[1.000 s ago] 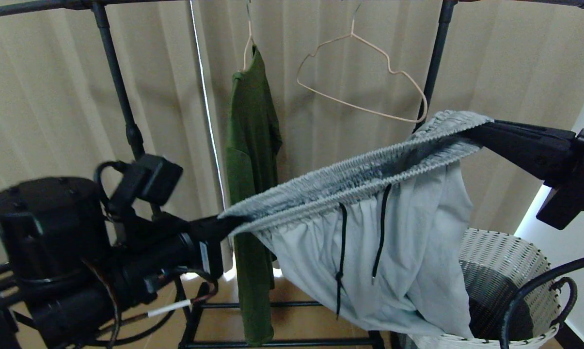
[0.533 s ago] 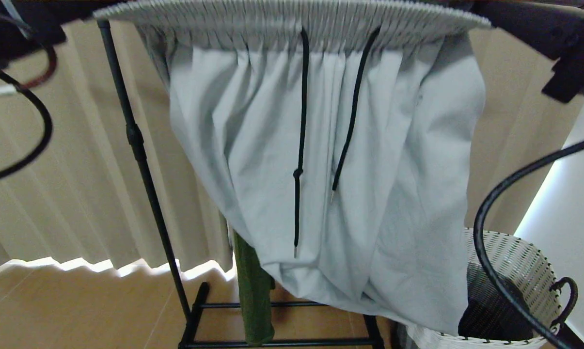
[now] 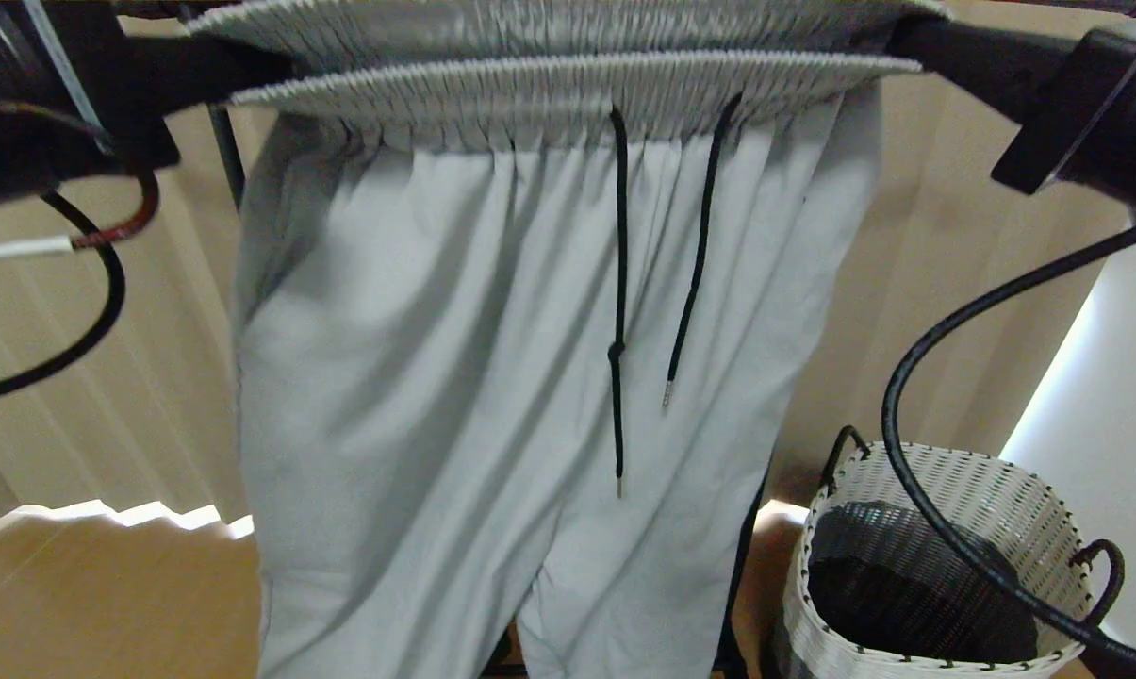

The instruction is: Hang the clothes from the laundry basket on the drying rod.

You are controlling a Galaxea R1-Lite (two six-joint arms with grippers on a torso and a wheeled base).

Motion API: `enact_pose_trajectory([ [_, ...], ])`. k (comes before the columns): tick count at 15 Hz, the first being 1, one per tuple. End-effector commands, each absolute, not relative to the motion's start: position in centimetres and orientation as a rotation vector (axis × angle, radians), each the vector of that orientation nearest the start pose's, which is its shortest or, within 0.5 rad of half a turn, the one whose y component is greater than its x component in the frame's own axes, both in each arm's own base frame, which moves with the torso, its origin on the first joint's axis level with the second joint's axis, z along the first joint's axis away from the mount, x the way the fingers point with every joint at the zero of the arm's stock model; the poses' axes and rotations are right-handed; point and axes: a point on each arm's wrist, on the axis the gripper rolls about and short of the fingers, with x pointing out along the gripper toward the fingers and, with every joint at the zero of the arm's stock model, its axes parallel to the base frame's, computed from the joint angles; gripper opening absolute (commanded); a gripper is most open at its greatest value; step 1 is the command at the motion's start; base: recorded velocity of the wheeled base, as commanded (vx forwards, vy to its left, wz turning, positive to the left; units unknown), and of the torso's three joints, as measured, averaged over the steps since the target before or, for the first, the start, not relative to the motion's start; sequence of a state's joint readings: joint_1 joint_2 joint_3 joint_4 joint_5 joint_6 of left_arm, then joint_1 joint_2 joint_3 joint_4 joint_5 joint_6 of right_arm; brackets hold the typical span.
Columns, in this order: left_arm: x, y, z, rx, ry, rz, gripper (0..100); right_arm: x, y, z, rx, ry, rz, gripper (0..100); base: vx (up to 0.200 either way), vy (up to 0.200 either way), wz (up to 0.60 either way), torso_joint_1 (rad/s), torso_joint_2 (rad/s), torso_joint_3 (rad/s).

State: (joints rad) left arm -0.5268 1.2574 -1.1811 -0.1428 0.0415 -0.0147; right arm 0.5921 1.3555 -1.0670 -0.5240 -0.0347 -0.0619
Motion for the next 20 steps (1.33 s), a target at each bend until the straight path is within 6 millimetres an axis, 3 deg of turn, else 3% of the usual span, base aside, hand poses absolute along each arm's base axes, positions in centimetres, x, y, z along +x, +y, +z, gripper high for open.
enact_pose_trajectory([
  [1, 16.0, -10.4, 32.8, -0.008, 0.021, -0.537, 0, 19.2, 11.4, 31.6, -0.013, -0.175, 0.501, 0, 0.0, 0.0, 0.0, 0.0, 0.0, 0.0],
  [7, 16.4, -10.8, 34.2, -0.036, -0.072, -0.531, 0, 18.7, 10.9, 31.3, -0.038, -0.173, 0.489, 0, 0.0, 0.0, 0.0, 0.0, 0.0, 0.0],
  [18, 17.9, -11.8, 31.3, 0.005, 0.039, -0.512, 0, 18.4, 10.3, 30.2, -0.054, -0.143, 0.469, 0, 0.0, 0.0, 0.0, 0.0, 0.0, 0.0],
  [20, 18.7, -13.2, 30.4, 0.019, 0.075, -0.544, 0, 17.3, 9.1, 31.1, -0.049, -0.175, 0.446, 0, 0.0, 0.0, 0.0, 0.0, 0.0, 0.0],
])
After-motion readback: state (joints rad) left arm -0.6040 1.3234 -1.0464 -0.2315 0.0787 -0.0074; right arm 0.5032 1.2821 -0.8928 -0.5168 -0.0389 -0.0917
